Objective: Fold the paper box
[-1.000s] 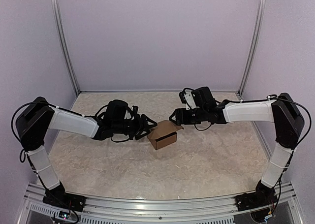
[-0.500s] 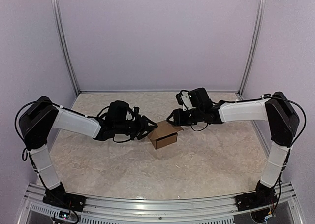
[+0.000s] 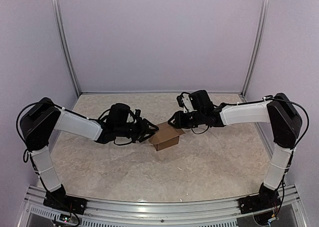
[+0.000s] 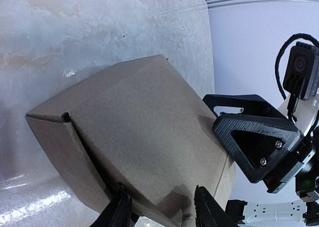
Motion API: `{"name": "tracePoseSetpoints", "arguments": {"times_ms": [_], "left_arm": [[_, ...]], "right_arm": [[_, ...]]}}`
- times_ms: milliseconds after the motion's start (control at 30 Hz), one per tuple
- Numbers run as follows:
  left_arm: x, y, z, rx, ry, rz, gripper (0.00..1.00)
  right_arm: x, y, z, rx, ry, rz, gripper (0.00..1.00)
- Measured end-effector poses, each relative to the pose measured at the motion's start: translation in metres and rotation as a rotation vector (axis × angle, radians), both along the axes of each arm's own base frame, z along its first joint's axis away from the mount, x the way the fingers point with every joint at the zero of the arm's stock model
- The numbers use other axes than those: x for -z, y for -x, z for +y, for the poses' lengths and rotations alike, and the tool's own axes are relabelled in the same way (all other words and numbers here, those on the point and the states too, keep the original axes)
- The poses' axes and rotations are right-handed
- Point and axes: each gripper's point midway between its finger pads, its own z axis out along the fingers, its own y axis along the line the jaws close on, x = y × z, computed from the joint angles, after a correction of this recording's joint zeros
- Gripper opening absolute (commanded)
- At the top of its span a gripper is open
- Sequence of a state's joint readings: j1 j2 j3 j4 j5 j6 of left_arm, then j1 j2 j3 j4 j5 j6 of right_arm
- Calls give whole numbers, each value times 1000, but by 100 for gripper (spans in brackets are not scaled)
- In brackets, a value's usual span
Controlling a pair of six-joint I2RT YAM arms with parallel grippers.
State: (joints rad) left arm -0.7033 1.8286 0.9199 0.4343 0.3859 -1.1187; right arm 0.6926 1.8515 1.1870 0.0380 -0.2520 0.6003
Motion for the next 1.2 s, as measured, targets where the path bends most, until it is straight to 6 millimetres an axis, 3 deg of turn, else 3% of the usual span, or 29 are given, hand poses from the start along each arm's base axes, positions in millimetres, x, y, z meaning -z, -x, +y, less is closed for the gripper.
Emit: {"name": "tracePoseSetpoints", "arguments": {"times_ms": [400, 1200], "left_arm": [[7, -1, 9, -2, -4, 11, 43], [7, 1, 9, 21, -7, -1, 43]], "right_arm": [[4, 5, 4, 22, -44, 28, 35], [10, 2, 2, 78, -56, 69, 43]]}}
